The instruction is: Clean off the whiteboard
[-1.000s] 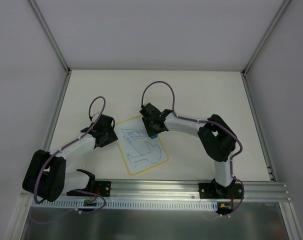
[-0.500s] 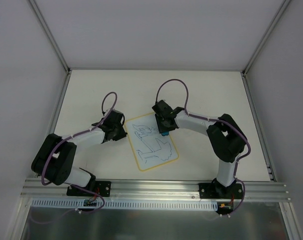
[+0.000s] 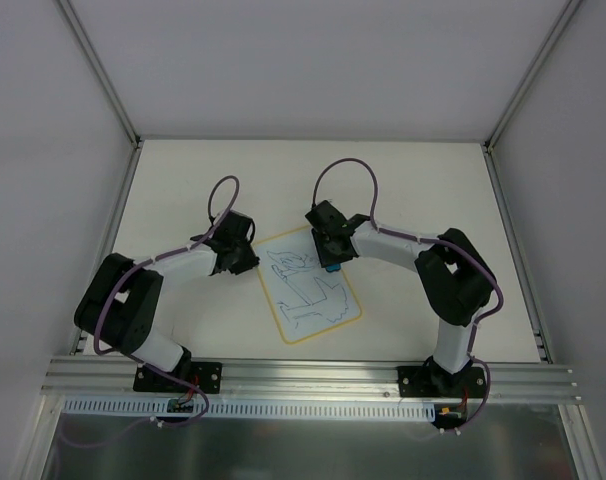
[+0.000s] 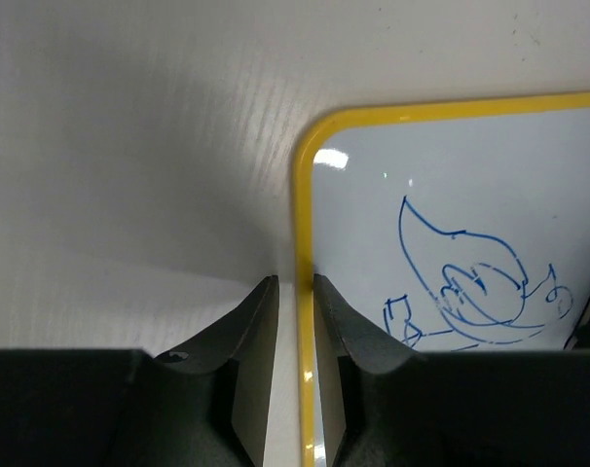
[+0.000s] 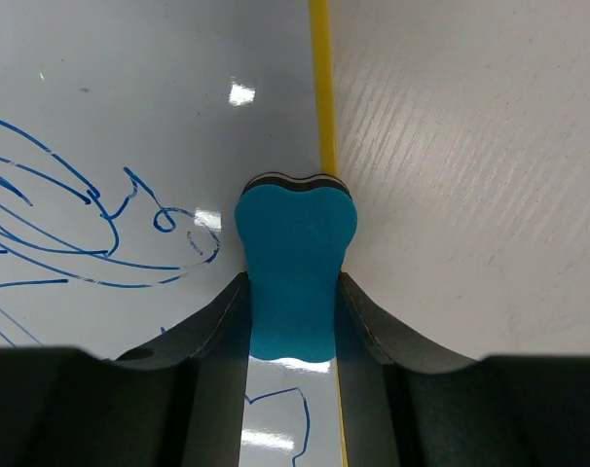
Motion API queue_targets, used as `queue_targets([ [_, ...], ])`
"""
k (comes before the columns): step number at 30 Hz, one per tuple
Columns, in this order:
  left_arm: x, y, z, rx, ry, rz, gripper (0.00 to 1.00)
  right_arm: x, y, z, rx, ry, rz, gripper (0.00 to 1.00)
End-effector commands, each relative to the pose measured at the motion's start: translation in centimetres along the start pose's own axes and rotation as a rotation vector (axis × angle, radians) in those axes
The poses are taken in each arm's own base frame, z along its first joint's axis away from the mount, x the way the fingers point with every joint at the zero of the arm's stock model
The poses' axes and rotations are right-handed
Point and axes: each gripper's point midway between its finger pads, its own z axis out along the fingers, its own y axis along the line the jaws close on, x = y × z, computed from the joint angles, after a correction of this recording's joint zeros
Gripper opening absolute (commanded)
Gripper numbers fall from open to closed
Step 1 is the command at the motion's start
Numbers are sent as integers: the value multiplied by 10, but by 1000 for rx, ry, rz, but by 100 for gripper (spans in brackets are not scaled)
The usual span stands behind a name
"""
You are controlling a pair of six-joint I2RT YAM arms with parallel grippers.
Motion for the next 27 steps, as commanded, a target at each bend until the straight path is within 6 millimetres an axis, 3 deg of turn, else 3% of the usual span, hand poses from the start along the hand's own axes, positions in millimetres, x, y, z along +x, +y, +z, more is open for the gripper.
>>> queue_targets([
  [1, -2, -2, 9, -27, 8, -6, 22, 22, -21, -8, 62, 73, -39, 2],
  [7, 8, 7, 22, -68, 46, -9, 18, 9, -8, -16, 21, 37, -63, 4],
  [12, 17, 11, 25, -81, 66, -17, 0, -9, 21, -22, -42, 0, -89, 7],
  [19, 25, 13, 25, -89, 79, -28, 0, -27, 60, -6, -61, -16, -55, 8],
  [27, 30, 13, 27, -91, 92, -35, 0, -30, 81, 21, -39, 45, -40, 6],
])
